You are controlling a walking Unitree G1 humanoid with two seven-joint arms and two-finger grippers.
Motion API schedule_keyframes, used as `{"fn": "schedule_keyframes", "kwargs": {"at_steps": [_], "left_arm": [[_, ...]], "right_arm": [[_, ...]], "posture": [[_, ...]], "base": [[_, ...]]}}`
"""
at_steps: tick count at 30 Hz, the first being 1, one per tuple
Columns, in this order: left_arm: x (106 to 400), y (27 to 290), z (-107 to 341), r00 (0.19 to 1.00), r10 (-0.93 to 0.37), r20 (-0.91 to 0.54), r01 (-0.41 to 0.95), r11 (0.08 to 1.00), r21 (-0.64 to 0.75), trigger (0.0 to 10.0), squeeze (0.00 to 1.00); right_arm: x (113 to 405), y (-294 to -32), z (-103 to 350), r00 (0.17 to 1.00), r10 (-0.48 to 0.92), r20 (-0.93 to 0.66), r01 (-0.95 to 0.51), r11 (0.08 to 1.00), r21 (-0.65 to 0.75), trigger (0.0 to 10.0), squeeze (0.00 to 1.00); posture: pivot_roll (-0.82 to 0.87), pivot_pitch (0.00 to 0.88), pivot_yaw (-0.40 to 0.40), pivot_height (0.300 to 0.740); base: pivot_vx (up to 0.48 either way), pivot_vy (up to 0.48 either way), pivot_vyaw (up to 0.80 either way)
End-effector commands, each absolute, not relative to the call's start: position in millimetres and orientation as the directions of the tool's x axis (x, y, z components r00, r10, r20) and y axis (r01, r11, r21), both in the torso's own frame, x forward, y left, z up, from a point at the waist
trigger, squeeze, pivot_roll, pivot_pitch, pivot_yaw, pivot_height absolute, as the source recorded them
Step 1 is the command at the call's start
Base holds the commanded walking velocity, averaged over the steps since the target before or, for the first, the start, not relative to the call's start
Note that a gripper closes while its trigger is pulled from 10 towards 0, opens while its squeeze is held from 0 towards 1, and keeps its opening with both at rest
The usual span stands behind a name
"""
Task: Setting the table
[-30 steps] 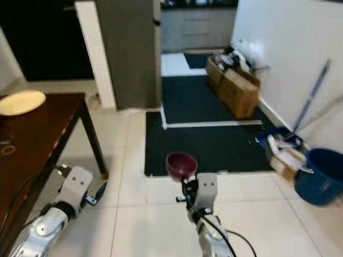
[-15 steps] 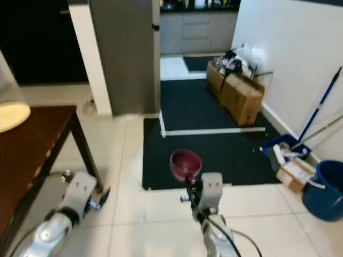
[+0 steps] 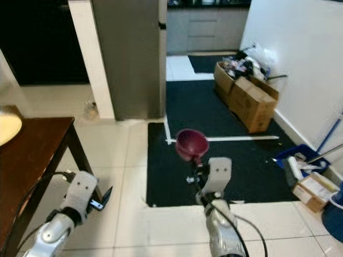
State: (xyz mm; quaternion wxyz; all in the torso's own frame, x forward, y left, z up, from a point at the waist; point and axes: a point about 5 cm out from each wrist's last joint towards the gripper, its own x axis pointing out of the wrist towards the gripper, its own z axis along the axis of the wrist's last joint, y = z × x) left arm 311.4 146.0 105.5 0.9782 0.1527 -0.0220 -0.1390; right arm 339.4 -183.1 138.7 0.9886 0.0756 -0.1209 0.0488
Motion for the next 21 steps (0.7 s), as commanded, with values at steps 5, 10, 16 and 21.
{"fn": "schedule_keyframes", "kwargs": {"at_steps": [5, 10, 16, 21], "left_arm": [[312, 154, 117, 0.974, -0.223, -0.04, 0.226, 0.96, 0.167, 10.0, 0.0], [311, 155, 123, 0.974, -0.219, -0.061, 0.222, 0.973, 0.059, 10.0, 0.0], [301, 151, 133, 0.957, -0.286, -0.056, 0.288, 0.957, 0.044, 10.0, 0.0], [299, 148, 151, 0.959, -0.281, 0.02, 0.277, 0.954, 0.117, 10.0, 0.0]], "right_arm": [[343, -174, 154, 0.954, 0.073, 0.291, -0.136, 0.969, 0.205, 10.0, 0.0], [343, -172, 157, 0.951, 0.083, 0.297, -0.144, 0.971, 0.192, 10.0, 0.0], [342, -168, 166, 0.94, 0.116, 0.321, -0.176, 0.97, 0.166, 10.0, 0.0], [340, -165, 186, 0.912, 0.123, 0.392, -0.213, 0.958, 0.194, 10.0, 0.0]], "posture": [[0.13, 0.019, 0.104, 0.74], [0.13, 0.017, 0.104, 0.74], [0.14, 0.015, 0.101, 0.74], [0.14, 0.016, 0.102, 0.74]], "base": [[0.135, 0.0, 0.0], [0.0, 0.0, 0.0], [0.0, 0.0, 0.26], [0.0, 0.0, 0.79]]}}
